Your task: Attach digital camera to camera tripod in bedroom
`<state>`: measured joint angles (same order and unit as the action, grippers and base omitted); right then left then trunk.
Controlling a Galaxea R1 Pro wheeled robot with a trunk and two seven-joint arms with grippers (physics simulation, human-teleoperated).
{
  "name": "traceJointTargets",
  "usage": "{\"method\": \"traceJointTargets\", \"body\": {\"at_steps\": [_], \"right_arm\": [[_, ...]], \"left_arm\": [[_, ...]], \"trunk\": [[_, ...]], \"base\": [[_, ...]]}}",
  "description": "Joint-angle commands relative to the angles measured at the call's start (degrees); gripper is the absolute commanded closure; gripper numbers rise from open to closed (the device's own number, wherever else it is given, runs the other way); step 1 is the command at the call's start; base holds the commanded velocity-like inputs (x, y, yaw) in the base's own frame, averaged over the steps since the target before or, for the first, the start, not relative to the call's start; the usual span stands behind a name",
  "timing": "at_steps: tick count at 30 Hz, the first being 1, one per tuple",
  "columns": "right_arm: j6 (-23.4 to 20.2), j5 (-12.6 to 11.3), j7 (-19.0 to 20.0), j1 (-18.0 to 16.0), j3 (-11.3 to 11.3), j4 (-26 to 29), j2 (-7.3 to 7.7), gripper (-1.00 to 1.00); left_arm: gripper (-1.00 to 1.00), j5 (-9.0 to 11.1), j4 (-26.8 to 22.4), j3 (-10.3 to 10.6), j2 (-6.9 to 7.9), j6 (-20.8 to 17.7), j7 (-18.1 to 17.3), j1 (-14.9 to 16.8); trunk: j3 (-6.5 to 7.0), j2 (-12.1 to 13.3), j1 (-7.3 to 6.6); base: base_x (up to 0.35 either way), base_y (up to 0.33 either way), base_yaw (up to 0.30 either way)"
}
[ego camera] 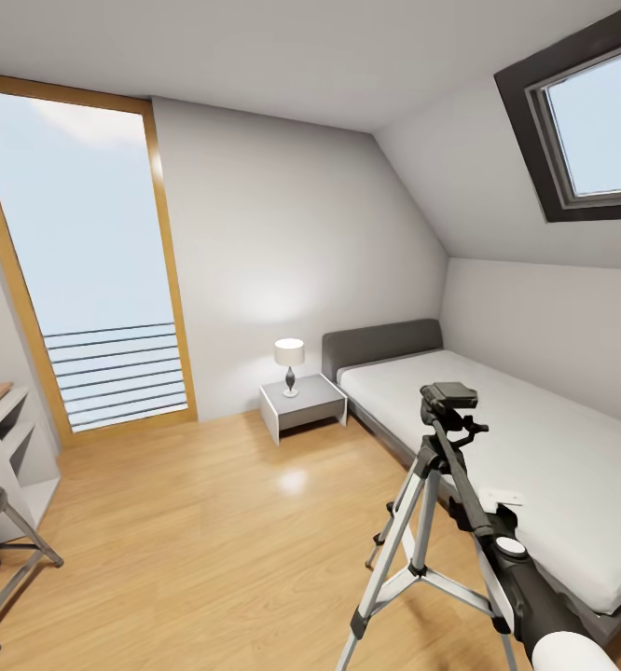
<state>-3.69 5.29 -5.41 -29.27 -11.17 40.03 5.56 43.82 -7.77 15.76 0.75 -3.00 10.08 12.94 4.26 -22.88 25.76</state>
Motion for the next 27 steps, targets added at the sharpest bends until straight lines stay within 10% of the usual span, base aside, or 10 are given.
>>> {"method": "traceJointTargets", "body": {"at_steps": [1, 27], "right_arm": [[-0.37, 0.6, -0.09, 0.0, -0.05, 0.11, 0.0, -1.0], [-0.33, 0.84, 0.05, 0.0, 1.4, -1.81, -1.19, -1.0]], "left_arm": [[1.0, 0.21, -0.16, 0.5, 0.04, -0.34, 0.38, -0.02], [1.0, 0.38, -0.51, -0.02, 0.12, -0.34, 0.13, -0.1]], "trunk": [[-0.03, -0.04, 0.02], [-0.03, -0.04, 0.02]], "base": [[0.0, 0.0, 0.0], [-0.186, 0.0, 0.0]]}}
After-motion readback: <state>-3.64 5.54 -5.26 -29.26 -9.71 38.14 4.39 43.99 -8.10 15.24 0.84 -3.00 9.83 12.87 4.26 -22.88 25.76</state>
